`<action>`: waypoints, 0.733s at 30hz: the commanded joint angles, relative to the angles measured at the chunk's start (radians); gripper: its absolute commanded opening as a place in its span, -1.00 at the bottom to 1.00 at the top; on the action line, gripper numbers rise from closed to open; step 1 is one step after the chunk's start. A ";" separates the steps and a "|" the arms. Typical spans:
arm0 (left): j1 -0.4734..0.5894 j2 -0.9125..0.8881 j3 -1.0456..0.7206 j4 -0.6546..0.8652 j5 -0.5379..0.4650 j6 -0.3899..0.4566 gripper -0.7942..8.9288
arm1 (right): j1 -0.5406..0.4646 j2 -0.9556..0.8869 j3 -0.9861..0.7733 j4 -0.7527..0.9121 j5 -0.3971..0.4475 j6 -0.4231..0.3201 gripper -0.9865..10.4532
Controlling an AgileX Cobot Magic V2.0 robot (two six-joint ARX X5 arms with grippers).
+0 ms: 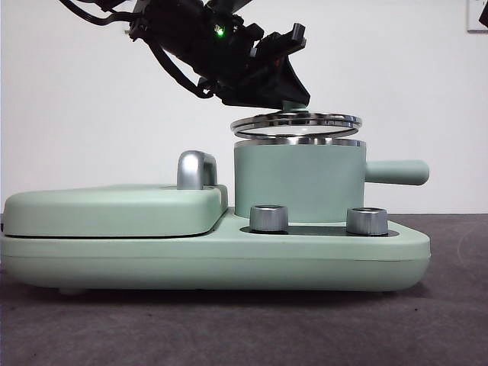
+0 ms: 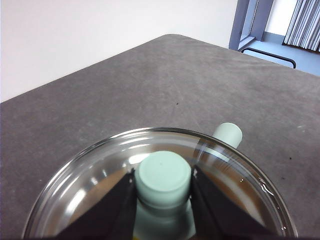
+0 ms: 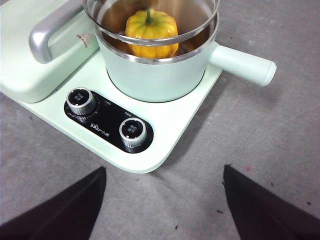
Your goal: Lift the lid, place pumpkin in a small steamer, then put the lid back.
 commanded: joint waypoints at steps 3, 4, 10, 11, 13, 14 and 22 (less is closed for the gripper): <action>-0.010 0.019 0.031 0.034 0.005 0.007 -0.82 | 0.006 0.005 0.005 0.006 0.002 0.009 -0.20; -0.010 0.020 0.030 0.035 0.005 0.007 -0.82 | 0.006 0.005 0.005 0.006 0.002 0.009 -0.20; -0.011 0.020 0.030 0.036 0.005 0.045 -0.82 | 0.006 0.005 0.005 0.006 0.002 0.002 -0.20; -0.013 0.020 0.030 0.036 0.005 0.047 -0.82 | 0.006 0.005 0.005 0.006 0.002 0.002 -0.20; -0.015 0.020 0.030 0.036 0.005 0.060 -0.82 | 0.006 0.005 0.005 0.006 0.002 0.002 -0.20; -0.015 0.020 0.030 0.037 0.005 0.062 -0.82 | 0.006 0.005 0.005 0.006 0.002 0.002 -0.20; -0.026 0.046 0.030 0.043 0.028 0.062 -0.82 | 0.006 0.005 0.005 0.004 0.002 0.002 -0.20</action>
